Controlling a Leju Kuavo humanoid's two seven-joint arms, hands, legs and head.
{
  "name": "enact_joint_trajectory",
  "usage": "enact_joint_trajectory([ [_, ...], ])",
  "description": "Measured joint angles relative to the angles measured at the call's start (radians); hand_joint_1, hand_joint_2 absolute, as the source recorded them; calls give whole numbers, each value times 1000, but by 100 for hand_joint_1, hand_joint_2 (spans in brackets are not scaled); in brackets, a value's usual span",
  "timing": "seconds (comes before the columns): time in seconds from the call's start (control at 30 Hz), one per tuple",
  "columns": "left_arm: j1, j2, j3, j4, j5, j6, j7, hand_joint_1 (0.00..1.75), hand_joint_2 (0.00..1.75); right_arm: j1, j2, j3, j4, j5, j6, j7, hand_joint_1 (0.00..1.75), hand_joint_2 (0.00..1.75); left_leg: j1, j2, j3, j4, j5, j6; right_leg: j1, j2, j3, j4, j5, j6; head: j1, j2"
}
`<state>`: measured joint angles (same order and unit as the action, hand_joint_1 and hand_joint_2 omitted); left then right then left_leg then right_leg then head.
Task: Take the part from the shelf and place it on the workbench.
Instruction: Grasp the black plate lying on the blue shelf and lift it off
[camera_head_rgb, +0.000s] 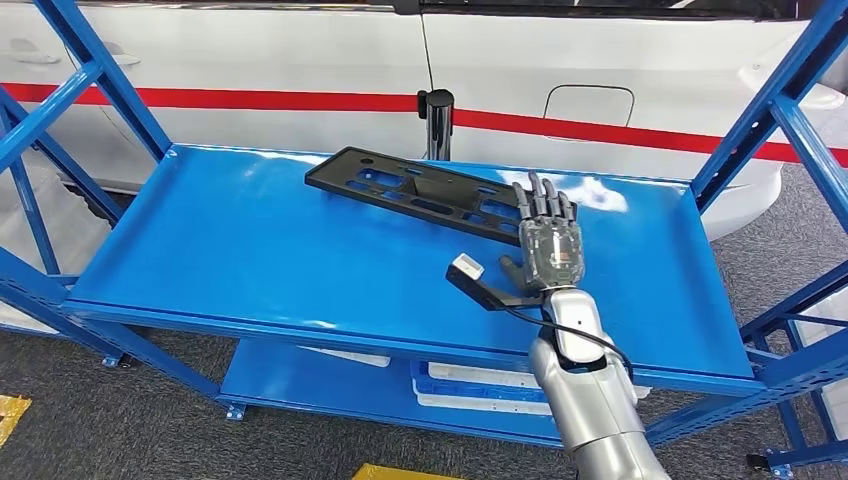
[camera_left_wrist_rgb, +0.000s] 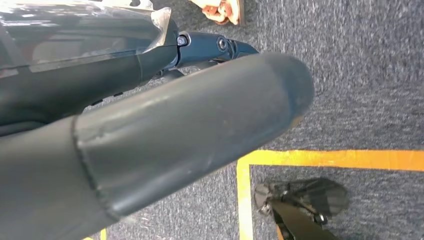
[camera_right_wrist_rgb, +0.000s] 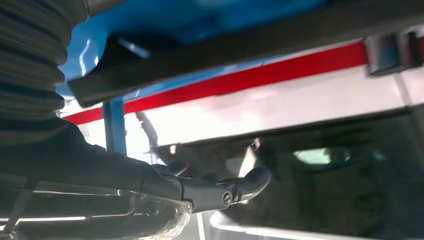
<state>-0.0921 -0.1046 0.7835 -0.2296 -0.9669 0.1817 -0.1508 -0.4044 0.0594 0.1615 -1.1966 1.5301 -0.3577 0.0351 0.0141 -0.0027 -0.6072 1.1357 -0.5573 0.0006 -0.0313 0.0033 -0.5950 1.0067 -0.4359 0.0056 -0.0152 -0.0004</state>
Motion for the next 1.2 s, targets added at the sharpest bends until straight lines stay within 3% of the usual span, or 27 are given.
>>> enact_joint_trajectory([
  [0.07,2,0,3,0,-6,0,3,0,0,16,10,36,-8,5,32,-1,0,175,1,0,-75,133,-49,-6,1,0,3,0,-3,-5,0,0],
  [0.13,5,0,6,0,-10,0,5,0,0,27,15,67,-10,12,50,-1,0,175,3,0,-110,176,-43,-7,1,0,5,1,-5,-7,0,0],
  [0.2,6,1,8,0,-10,0,6,0,0,32,20,90,-11,14,57,-1,0,175,6,0,-83,99,15,-5,1,2,9,1,-7,-7,0,0],
  [0.27,6,2,14,0,-10,0,6,0,0,32,25,111,-13,15,59,0,0,175,6,0,-19,-44,85,0,4,4,14,1,-11,-2,0,0],
  [0.33,6,2,21,0,-10,1,6,0,0,26,28,130,-11,20,61,5,0,175,2,-1,17,-124,112,6,9,5,17,0,-14,7,2,0],
  [0.43,7,2,28,0,-9,4,5,0,0,15,31,154,-4,30,61,16,0,175,-5,-1,22,-137,116,20,13,5,20,-11,-12,24,4,0],
  [0.57,9,1,35,0,-9,6,4,0,0,2,32,171,4,33,61,20,0,175,-10,-6,32,-155,130,14,20,2,33,-32,-1,6,9,0],
  [0.73,10,1,46,0,-9,7,7,0,0,-5,32,186,18,37,59,30,0,175,-22,-7,31,-155,130,28,13,1,37,-38,1,10,10,0],
  [0.9,10,1,51,0,-22,10,11,0,0,-44,30,219,57,39,50,117,0,175,-27,-7,30,-155,130,36,9,1,36,-40,4,19,10,0],
  [1.0,10,1,58,0,-30,11,13,0,0,-70,26,234,87,39,51,161,0,175,-27,-7,30,-154,130,37,8,1,36,-41,5,30,10,0],
  [1.2,10,0,81,0,-28,12,24,0,0,-126,25,235,179,39,52,207,0,175,-26,-6,30,-154,131,37,9,1,36,-41,6,33,10,0],
])
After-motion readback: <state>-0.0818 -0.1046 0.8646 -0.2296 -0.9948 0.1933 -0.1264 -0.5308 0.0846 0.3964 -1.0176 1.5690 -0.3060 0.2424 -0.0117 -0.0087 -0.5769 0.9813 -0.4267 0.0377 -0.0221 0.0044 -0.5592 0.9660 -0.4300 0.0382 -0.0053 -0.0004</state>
